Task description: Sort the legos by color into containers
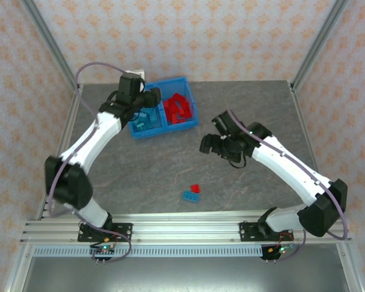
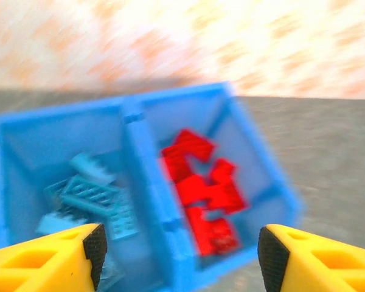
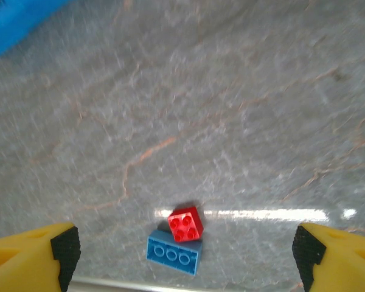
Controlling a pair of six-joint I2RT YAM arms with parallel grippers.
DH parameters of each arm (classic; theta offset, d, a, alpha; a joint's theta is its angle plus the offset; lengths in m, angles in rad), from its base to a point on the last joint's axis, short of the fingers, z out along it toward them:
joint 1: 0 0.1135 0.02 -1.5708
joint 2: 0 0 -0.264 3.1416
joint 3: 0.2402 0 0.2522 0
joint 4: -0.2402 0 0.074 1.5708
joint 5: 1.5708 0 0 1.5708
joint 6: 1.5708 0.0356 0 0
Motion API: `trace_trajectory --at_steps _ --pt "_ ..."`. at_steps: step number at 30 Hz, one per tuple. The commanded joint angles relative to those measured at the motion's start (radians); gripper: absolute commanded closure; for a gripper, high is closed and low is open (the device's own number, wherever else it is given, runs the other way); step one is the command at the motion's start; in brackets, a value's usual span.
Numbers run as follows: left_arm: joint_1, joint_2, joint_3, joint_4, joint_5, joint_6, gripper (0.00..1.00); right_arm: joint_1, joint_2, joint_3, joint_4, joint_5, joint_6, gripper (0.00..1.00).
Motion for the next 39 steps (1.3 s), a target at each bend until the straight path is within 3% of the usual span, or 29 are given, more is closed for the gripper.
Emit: trace_trajectory --at_steps 1,4,7,10,13,17,23,28,34,39 --pt "-0.049 -0.147 -0.137 0.040 0.197 0.198 0.26 0.090 0.042 -0.058 0.049 -0.022 0.072 0.08" --pt "-0.095 -0.350 -0.311 0.032 0.332 0.372 0.18 0.165 0.079 -0.113 0.094 -0.011 0.103 0.09" --pt "-0.135 -0.569 -0.465 -0.146 0.571 0.776 0.08 0.225 0.114 -0.169 0.130 0.012 0.112 0.09" --pt "-0.156 -0.780 -0.575 -0.373 0.640 1.090 0.03 0.259 0.141 -0.213 0.175 0.021 0.116 0.09" --pt "-0.156 -0.950 -0.686 -0.485 0.672 1.236 0.00 0.271 0.167 -0.245 0.222 0.021 0.132 0.10" --pt "-0.157 -1.057 -0.777 -0.526 0.726 1.232 0.00 0.295 0.202 -0.258 0.275 0.012 0.139 0.13" --pt "-0.158 -1.057 -0.793 -0.617 0.800 1.292 0.00 0.306 0.261 -0.270 0.318 0.061 0.148 0.19" --pt "-0.158 -1.052 -0.817 -0.634 0.807 1.318 0.00 0.308 0.325 -0.259 0.339 0.065 0.143 0.35" --pt "-0.158 -1.042 -0.847 -0.589 0.820 1.311 0.00 0.309 0.362 -0.268 0.325 0.096 0.154 0.48" --pt "-0.157 -1.031 -0.848 -0.559 0.827 1.309 0.00 0.309 0.358 -0.248 0.293 0.140 0.164 0.69"
